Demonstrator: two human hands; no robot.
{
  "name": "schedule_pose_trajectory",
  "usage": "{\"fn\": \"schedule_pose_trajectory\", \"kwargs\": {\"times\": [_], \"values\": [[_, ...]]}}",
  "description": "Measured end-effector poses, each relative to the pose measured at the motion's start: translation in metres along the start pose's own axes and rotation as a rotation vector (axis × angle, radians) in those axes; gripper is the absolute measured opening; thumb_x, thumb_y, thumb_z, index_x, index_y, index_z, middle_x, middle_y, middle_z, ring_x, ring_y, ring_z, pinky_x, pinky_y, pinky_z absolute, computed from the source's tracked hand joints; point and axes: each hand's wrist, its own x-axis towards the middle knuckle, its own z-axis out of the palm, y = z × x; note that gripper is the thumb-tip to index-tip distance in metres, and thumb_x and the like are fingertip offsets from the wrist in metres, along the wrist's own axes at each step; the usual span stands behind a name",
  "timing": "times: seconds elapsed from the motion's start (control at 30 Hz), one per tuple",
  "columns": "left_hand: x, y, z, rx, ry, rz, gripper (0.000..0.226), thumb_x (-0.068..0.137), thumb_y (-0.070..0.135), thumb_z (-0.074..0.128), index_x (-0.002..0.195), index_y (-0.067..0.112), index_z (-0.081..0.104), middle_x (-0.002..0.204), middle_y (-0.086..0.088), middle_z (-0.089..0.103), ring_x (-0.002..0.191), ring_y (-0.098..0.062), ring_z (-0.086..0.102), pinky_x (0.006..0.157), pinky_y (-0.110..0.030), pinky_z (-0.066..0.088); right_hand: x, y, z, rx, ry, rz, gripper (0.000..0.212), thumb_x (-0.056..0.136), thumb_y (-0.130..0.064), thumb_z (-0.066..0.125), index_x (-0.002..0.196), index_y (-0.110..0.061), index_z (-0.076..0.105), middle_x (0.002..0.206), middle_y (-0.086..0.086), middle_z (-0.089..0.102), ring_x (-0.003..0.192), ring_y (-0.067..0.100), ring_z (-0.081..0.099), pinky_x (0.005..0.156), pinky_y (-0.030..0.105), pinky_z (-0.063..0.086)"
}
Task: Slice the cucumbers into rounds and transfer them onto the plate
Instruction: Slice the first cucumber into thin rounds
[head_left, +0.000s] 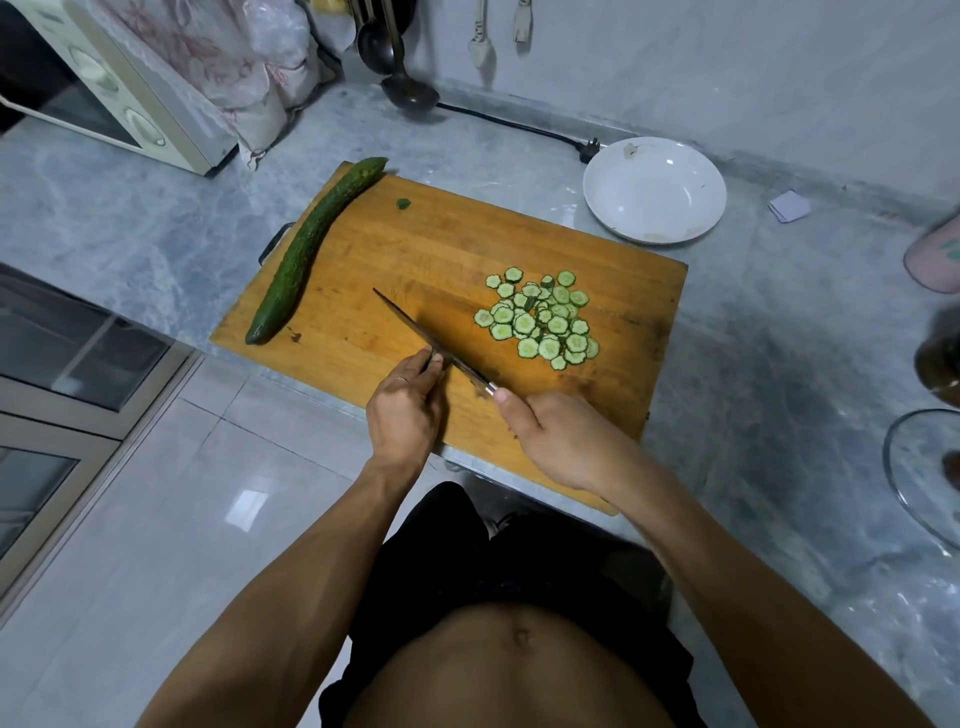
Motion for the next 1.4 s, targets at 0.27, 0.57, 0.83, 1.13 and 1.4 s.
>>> {"fn": "schedule_pose_trajectory", "kwargs": {"times": [0.27,0.57,0.83,1.13,1.4], "values": [[-0.001,-0.002,-0.004,0.010,-0.035,0.039,0.022,0.089,0.012,0.066,0.110,0.013,0.075,0.122,-0.004,0.069,0.107,-0.023,0.066,0.074,-0.036,0.059,0.019,0.002,0.026,0.003,0.053,-0.015,0.060,0.105,-0.052,0.025,0.059,-0.016,0.039,0.061,0.004,0.044,0.067,0.026,0.045,0.059,0.033,0.031],[0.005,0.004,-0.018,-0.104,-0.072,-0.046,0.028,0.090,0.008,0.066,0.117,0.009,0.071,0.125,-0.009,0.066,0.111,-0.026,0.065,0.091,-0.030,0.050,0.029,0.019,0.006,0.045,0.085,0.015,0.061,0.103,-0.054,0.028,0.058,-0.016,0.042,0.056,0.002,0.044,0.052,0.018,0.043,0.053,0.032,0.033],[0.030,0.019,-0.054,-0.314,0.156,-0.049,0.021,0.088,0.006,0.065,0.107,0.008,0.074,0.114,-0.006,0.069,0.107,-0.009,0.059,0.095,-0.008,0.038,0.020,0.048,-0.027,-0.192,0.210,-0.104,0.050,0.098,-0.054,0.046,0.067,-0.015,0.046,0.058,0.001,0.046,0.050,0.018,0.045,0.050,0.031,0.029],[0.075,0.075,-0.050,-0.128,-0.448,0.303,0.044,0.083,0.055,0.062,0.120,0.031,0.068,0.124,0.001,0.062,0.116,-0.021,0.055,0.099,-0.040,0.045,0.014,0.060,-0.037,-0.504,0.278,-0.173,0.042,0.095,-0.057,0.051,0.100,-0.016,0.058,0.087,0.001,0.064,0.071,0.018,0.057,0.060,0.032,0.047],[0.124,0.092,-0.033,-0.193,-0.795,0.153,0.036,0.082,0.021,0.078,0.117,0.020,0.071,0.122,-0.003,0.063,0.109,-0.015,0.056,0.090,-0.019,0.039,0.006,0.073,-0.037,-0.548,0.290,-0.232,0.049,0.092,-0.062,0.048,0.094,-0.014,0.059,0.082,0.005,0.064,0.070,0.023,0.060,0.059,0.034,0.047]]}}
